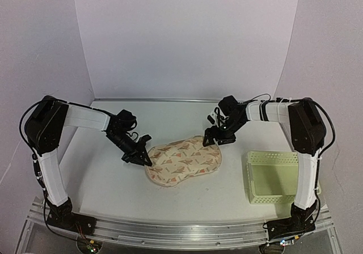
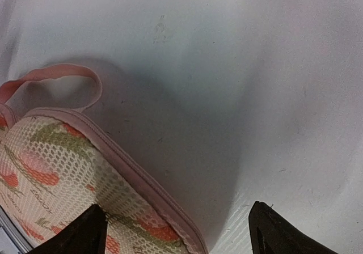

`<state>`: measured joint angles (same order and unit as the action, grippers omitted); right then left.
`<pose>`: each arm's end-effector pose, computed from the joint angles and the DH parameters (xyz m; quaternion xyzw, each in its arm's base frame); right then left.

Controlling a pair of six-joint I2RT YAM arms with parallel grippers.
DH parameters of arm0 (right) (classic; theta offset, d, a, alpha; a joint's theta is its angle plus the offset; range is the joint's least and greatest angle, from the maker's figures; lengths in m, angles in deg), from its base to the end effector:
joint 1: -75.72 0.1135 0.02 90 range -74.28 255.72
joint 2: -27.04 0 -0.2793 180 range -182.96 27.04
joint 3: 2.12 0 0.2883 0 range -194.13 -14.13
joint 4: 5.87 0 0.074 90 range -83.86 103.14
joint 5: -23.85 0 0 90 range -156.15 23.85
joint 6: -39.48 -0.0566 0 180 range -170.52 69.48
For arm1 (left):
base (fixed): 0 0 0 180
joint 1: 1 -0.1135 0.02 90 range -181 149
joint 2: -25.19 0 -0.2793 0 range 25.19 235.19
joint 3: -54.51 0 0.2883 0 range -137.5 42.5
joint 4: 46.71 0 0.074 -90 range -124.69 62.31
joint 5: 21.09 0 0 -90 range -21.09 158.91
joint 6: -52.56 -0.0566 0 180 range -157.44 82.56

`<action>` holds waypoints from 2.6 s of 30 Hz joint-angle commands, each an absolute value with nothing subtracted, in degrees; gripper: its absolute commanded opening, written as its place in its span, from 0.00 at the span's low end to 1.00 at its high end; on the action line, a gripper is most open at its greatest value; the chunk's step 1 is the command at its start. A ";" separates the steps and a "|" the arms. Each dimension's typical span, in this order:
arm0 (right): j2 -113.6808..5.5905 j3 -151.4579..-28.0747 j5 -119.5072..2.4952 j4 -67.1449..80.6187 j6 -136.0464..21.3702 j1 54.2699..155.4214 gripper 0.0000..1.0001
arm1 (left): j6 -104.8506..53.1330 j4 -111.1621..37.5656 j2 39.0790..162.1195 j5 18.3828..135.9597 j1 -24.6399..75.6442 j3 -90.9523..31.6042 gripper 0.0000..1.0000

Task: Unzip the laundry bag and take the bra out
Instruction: Pass from the left arm to the right, then adjust the laundry bag at the center of the board.

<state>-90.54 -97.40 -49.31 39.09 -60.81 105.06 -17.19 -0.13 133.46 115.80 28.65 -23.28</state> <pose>0.3978 0.2424 0.1335 -0.1890 0.9517 0.2012 0.1348 0.3109 -0.2245 0.1227 -0.1194 -0.9049 0.4020 0.0730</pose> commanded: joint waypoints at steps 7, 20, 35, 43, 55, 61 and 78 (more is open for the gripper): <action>-90.14 -97.94 -37.53 38.58 -57.62 105.29 0.64 | -21.18 3.68 135.34 114.24 28.89 -29.05 0.00; -84.02 -89.60 -38.30 32.78 -62.95 105.32 0.00 | -19.92 6.74 137.85 106.13 28.22 -38.42 0.18; -76.31 -79.79 -41.87 16.80 -87.01 105.44 0.00 | -14.77 7.42 127.92 95.90 18.00 -40.47 0.76; -76.39 -76.93 -45.56 6.78 -101.03 107.69 0.00 | -9.15 2.80 121.69 102.15 18.10 -36.29 0.79; -81.05 -80.19 -51.07 -2.63 -113.09 113.30 0.00 | 8.95 -19.63 114.50 108.00 21.11 -19.03 0.81; -82.21 -80.94 -53.44 -6.16 -116.62 115.27 0.00 | 18.52 -32.32 114.84 109.13 22.68 -12.70 0.81; -82.21 -81.94 -55.25 -6.43 -117.55 116.98 0.00 | 31.15 -54.83 126.48 106.02 29.63 -5.64 0.79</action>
